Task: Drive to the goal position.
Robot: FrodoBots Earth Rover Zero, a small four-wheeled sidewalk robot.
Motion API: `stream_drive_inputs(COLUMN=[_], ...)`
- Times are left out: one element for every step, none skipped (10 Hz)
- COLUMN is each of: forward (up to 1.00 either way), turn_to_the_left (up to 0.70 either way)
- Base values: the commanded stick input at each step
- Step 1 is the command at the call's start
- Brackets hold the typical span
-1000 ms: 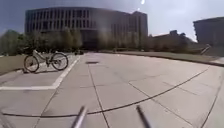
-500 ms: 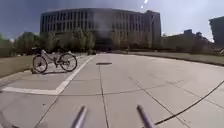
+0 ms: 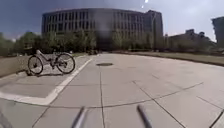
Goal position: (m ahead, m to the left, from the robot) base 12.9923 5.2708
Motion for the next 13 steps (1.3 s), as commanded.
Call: stream_drive_inputs(forward=[0.70,0.70,0.70,0.70,0.70,0.70,0.70,0.70,0.70,0.70,0.70,0.70,0.70], turn_to_the_left=[0.00,0.00,0.00,0.00,0.00,0.00,0.00,0.00,0.00,0.00,0.00,0.00,0.00])
